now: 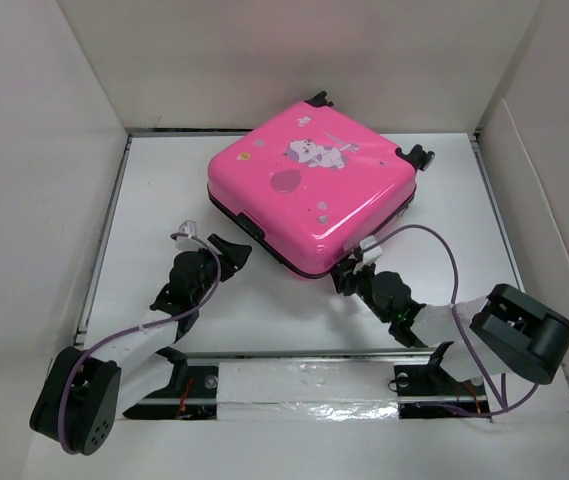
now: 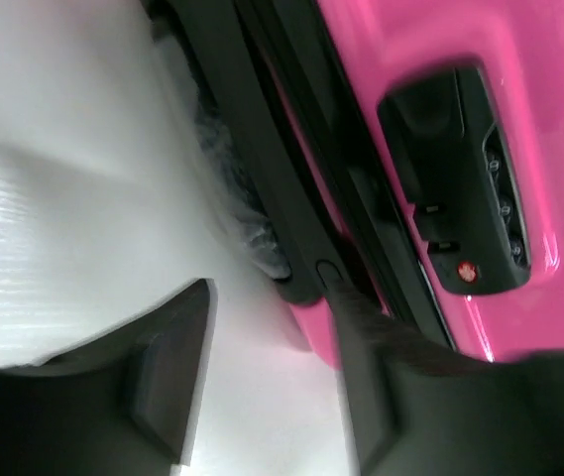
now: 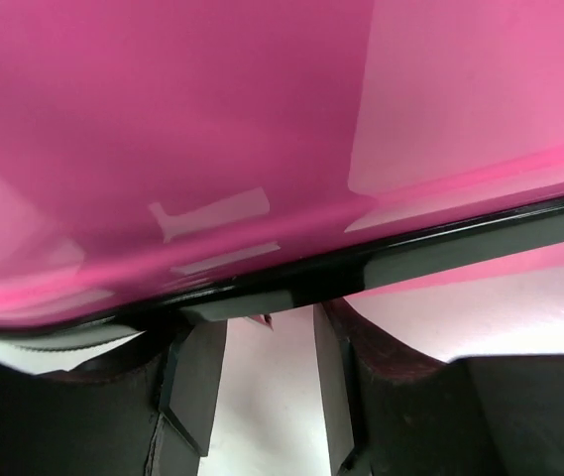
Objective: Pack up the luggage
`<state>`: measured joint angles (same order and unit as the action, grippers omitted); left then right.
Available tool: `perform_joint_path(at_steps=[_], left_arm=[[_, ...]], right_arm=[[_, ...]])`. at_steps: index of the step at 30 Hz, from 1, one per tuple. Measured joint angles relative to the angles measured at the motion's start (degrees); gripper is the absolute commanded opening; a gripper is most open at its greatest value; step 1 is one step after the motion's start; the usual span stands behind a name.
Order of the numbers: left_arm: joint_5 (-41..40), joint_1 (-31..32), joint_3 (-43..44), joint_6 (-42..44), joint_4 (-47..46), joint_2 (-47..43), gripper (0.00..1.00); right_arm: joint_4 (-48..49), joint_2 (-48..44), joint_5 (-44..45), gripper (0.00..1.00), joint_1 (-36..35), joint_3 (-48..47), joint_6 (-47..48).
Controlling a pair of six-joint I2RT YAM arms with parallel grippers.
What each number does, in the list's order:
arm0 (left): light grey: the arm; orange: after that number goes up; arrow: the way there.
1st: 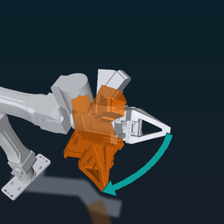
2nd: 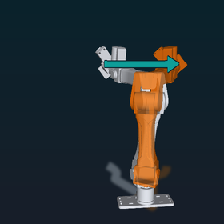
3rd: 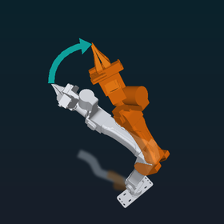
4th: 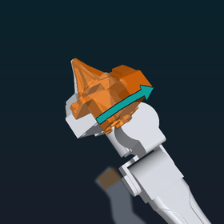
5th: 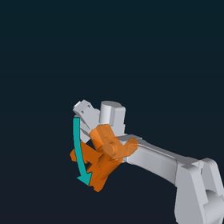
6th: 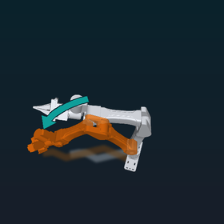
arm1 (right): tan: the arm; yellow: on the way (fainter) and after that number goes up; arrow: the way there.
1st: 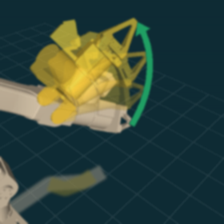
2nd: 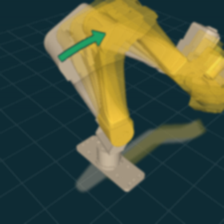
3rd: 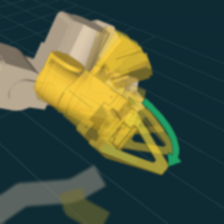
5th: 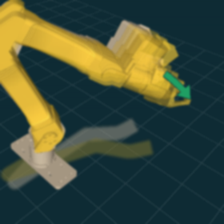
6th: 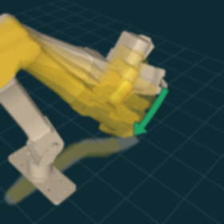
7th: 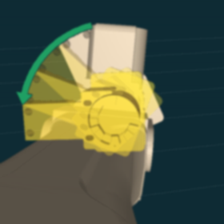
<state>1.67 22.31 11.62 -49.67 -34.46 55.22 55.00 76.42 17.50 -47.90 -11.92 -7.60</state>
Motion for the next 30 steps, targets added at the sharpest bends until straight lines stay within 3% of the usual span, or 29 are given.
perform_joint_path(at_steps=[4, 8, 13, 17, 21, 26, 27, 28, 29, 30], left_arm=[[2.29, 0.11, -0.04, -0.74, -4.85, 3.58, 0.58], [3.30, 0.11, 0.15, -1.03, -9.18, 7.52, 0.51], [2.43, -2.27, 0.20, -1.66, -10.56, 7.06, 0.50], [-1.51, -3.41, 0.39, -1.79, -8.59, -0.02, 0.50], [-5.38, -3.41, 2.12, -1.84, -5.97, -6.88, 0.52], [-8.48, -3.41, 6.23, -1.92, -3.87, -8.94, 0.55], [-8.92, -3.41, 6.73, -1.95, -3.69, -8.79, 0.60], [-9.46, -3.41, 7.23, -1.95, -3.41, -8.50, 0.62], [-10.10, -3.52, 7.89, -1.99, -2.93, -7.96, 0.64], [-10.49, -3.96, 8.74, -2.03, -2.29, -6.97, 0.68]], right_arm=[[6.29, 1.95, 0.07, 0.29, -0.24, 1.14, 0.55], [9.68, 2.75, 0.11, 0.05, -0.57, 1.92, 0.96], [6.56, -4.37, 0.00, 0.00, -1.60, 4.17, 0.72], [-9.73, -20.70, 1.51, 0.00, -2.62, 6.01, -0.61], [-32.22, -42.60, 3.13, 0.00, -5.33, 7.82, -4.83], [-56.57, -64.87, 1.38, 0.00, -8.66, 7.98, -10.29], [-59.65, -67.41, 0.66, 0.00, -8.79, 7.85, -11.34], [-61.88, -68.78, 0.17, 0.05, -8.79, 7.52, -12.37], [-63.91, -68.89, -0.11, 0.33, -8.79, 6.69, -13.57], [-65.61, -68.13, -0.37, 0.49, -8.81, 5.55, -14.84]])
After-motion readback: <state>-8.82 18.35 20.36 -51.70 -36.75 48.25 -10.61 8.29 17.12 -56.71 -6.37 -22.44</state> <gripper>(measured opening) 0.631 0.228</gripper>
